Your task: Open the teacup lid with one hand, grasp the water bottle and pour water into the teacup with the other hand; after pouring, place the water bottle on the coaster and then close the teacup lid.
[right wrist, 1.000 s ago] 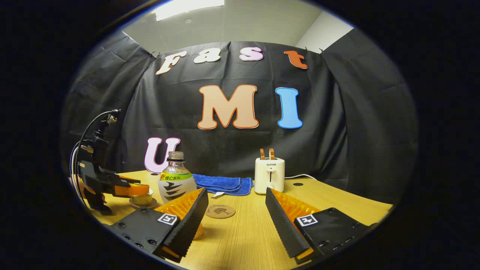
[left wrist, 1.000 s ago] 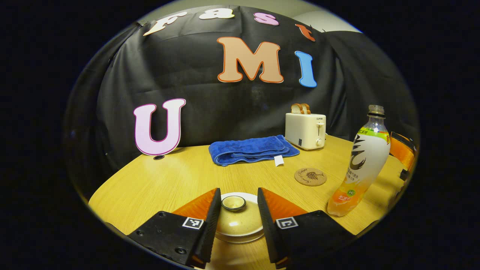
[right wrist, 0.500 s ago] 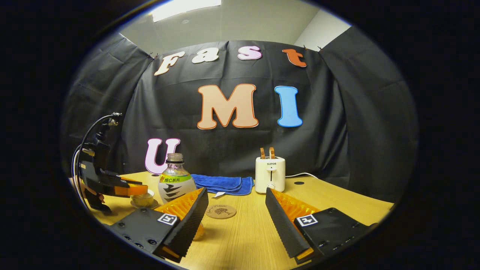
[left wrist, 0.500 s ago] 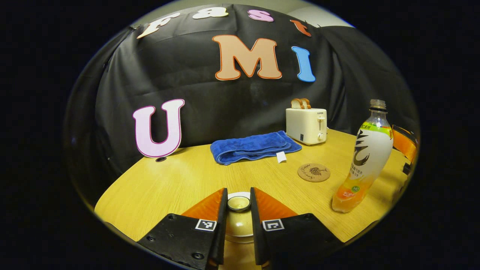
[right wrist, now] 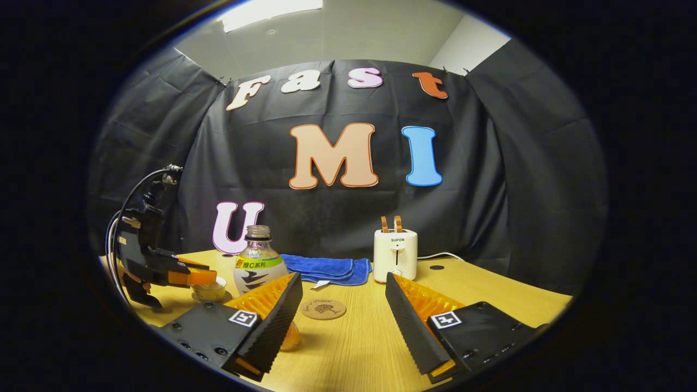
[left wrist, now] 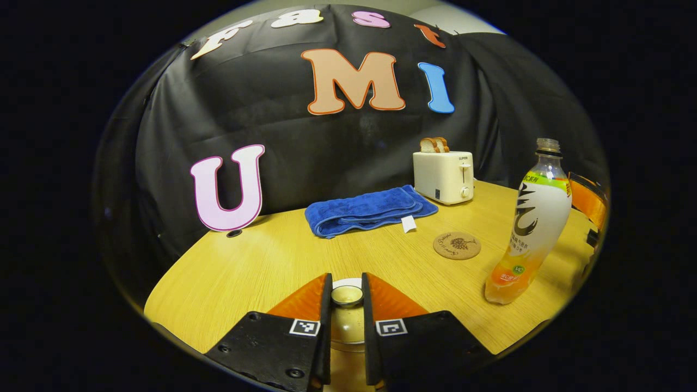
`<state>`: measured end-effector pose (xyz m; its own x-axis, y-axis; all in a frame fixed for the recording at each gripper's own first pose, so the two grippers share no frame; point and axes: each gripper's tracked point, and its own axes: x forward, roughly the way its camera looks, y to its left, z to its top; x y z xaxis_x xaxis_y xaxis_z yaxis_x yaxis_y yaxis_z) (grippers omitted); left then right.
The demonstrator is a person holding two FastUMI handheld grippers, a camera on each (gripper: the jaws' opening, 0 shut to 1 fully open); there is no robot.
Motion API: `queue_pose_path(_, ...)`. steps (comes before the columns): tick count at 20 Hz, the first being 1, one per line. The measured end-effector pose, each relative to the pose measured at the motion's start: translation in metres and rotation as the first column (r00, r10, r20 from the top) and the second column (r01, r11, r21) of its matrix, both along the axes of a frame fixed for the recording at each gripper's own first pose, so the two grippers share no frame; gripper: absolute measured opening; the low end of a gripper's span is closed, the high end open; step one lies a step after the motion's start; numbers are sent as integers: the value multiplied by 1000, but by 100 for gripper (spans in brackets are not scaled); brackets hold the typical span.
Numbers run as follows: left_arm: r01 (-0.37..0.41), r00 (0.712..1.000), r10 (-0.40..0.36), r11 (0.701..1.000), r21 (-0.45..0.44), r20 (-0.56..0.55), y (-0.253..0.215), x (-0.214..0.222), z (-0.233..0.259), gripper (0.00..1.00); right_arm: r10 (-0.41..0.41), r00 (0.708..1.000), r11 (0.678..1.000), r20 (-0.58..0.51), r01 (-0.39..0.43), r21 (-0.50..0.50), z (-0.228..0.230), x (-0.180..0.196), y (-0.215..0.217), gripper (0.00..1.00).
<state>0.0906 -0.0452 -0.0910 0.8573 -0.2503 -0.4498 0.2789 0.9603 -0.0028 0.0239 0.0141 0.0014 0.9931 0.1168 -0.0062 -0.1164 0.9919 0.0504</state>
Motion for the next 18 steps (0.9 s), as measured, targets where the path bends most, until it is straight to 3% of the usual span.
queue_pose_path(8,-1,997,5,999,-53,72,-3,0,20,20,32,999,999,-23,-32,-2,-5,-2,6,93)
queue_pose_path(9,-4,996,9,998,-59,93,-2,1,26,20,48,999,999,-26,-47,5,-5,-2,9,100)
queue_pose_path(11,-11,994,18,998,-63,104,1,1,33,20,80,996,997,-34,-79,13,-7,-4,14,93)
queue_pose_path(12,-18,993,26,997,-70,117,2,0,38,20,101,994,995,-41,-100,19,-8,-5,17,98)
queue_pose_path(18,-65,988,77,994,-92,132,26,-14,50,20,243,968,970,-66,-243,12,-14,-16,43,98)
